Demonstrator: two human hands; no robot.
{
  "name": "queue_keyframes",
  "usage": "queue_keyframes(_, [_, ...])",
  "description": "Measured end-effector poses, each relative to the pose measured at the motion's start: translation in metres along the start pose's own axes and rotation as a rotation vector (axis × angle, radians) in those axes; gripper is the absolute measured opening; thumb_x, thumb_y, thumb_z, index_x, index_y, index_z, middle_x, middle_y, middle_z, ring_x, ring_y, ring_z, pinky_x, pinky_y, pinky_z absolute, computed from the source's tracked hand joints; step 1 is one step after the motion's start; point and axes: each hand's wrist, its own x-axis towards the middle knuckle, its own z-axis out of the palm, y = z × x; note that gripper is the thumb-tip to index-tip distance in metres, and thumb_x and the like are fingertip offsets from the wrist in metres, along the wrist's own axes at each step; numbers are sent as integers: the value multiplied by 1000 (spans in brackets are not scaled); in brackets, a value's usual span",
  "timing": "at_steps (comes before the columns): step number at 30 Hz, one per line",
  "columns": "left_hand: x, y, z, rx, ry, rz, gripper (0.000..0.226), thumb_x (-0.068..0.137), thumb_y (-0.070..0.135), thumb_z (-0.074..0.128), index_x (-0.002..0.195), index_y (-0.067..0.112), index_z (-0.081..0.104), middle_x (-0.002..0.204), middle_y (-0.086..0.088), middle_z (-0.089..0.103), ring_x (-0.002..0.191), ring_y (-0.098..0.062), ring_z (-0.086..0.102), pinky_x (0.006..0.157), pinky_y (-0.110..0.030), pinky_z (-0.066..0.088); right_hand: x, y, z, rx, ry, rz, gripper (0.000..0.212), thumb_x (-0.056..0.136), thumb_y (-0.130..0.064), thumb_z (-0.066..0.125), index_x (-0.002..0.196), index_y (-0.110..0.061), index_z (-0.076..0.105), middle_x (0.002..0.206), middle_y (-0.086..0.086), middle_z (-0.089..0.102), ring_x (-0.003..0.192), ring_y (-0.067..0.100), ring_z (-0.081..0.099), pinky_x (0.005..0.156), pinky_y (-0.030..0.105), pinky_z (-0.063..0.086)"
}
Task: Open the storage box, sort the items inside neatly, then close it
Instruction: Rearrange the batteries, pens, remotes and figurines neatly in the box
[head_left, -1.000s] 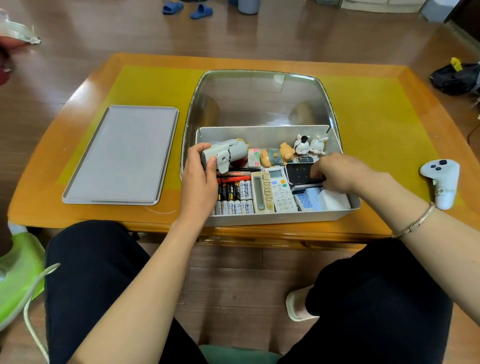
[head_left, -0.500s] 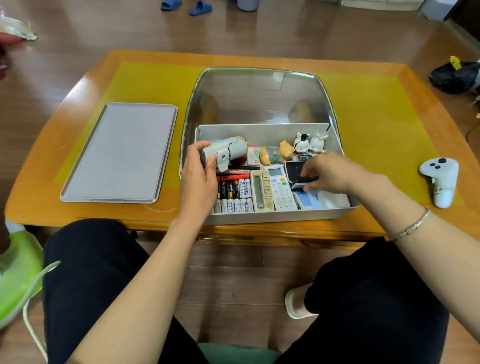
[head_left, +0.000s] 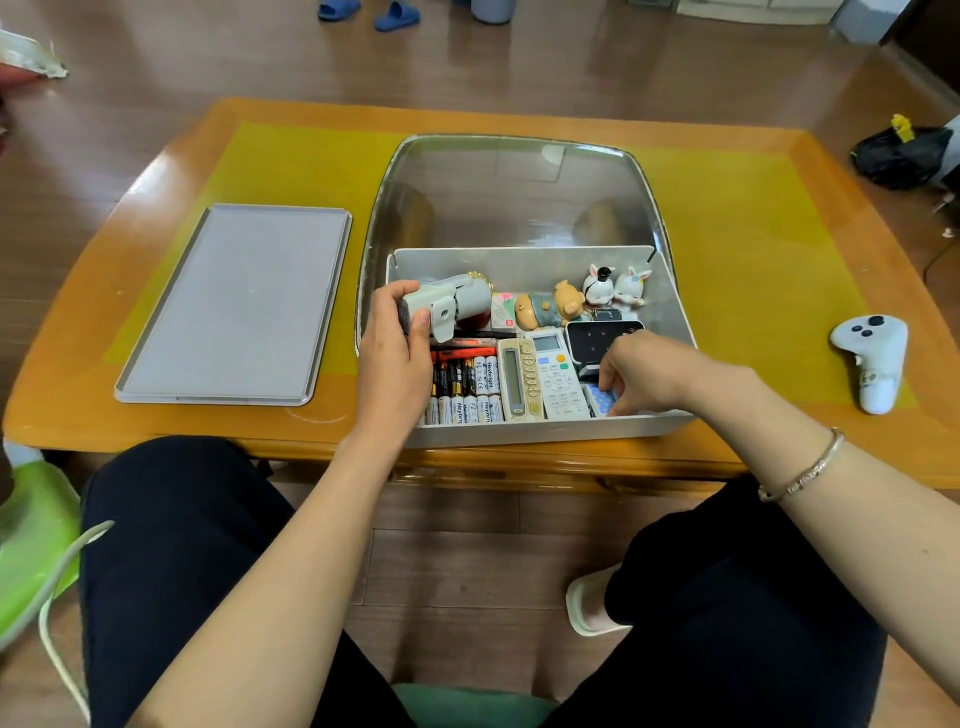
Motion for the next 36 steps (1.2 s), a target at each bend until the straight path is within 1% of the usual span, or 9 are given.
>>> queue_keyframes(10, [0, 0, 0, 12, 2, 9, 28, 101, 21, 44, 129, 17, 42, 128, -3, 52, 113, -11, 51, 75, -9, 44, -1, 1, -2, 9, 10, 1, 33, 68, -34, 82, 96, -21, 70, 68, -16, 50, 76, 13, 54, 66, 26, 45])
queue_keyframes(13, [0, 1, 0, 6, 0, 4, 28, 101, 21, 44, 129, 18, 42, 129, -2, 52, 113, -11, 51, 78, -14, 47, -4, 7, -6, 82, -7, 21, 48, 65, -40, 84, 106, -20, 68, 85, -7, 59, 84, 15, 57, 76, 30, 49])
queue_keyframes(16, [0, 1, 0, 3, -1, 7, 28, 101, 20, 44, 129, 18, 42, 128, -1, 52, 113, -11, 50, 82, -20, 49, -4, 4, -6, 104, 123, -36, 55, 65, -45, 82, 113, -23, 65, 105, -2, 65, 99, 17, 58, 83, 34, 47])
queue_keyframes(18, [-1, 2, 0, 1, 0, 9, 28, 101, 20, 44, 129, 17, 42, 127, 0, 52, 112, -10, 50, 81, -18, 48, -2, -4, -4, 4, 188, -83, 66, 66, -53, 78, 123, -24, 59, 116, -1, 62, 108, 20, 52, 87, 36, 40])
queue_keyframes(20, [-1, 2, -1, 8, -1, 15, 28, 101, 21, 44, 129, 17, 42, 126, 0, 51, 111, -9, 50, 79, -13, 46, 3, -13, -3, -145, 152, -102, 77, 67, -60, 73, 132, -25, 50, 129, -2, 55, 117, 23, 44, 93, 41, 33])
queue_keyframes(22, [-1, 2, -1, 2, -6, 15, 28, 101, 21, 44, 129, 18, 42, 126, 0, 51, 111, -9, 50, 78, -12, 45, 9, -20, 1, -216, 92, -123, 76, 71, -58, 70, 136, -26, 47, 137, -5, 50, 118, 22, 40, 93, 41, 29])
queue_keyframes(28, [0, 2, -1, -8, -4, 14, 28, 101, 21, 44, 128, 17, 42, 124, 3, 51, 112, -10, 50, 79, -12, 45, 18, -29, 9, -324, 97, -128, 60, 74, -55, 67, 124, -23, 56, 127, -1, 55, 115, 23, 42, 91, 40, 29])
queue_keyframes(31, [0, 1, 0, -1, -5, 11, 28, 101, 21, 44, 129, 17, 42, 127, -2, 52, 113, -11, 51, 76, -9, 45, 19, -32, 12, -328, 125, -110, 60, 72, -56, 69, 121, -22, 58, 122, 1, 56, 113, 24, 44, 92, 40, 29])
queue_keyframes(36, [0, 1, -1, -7, -2, 10, 28, 101, 20, 44, 128, 17, 42, 126, -1, 52, 112, -11, 51, 80, -16, 47, 19, -37, 11, -330, 126, -91, 60, 71, -56, 70, 117, -19, 59, 118, 3, 57, 112, 25, 44, 92, 40, 30])
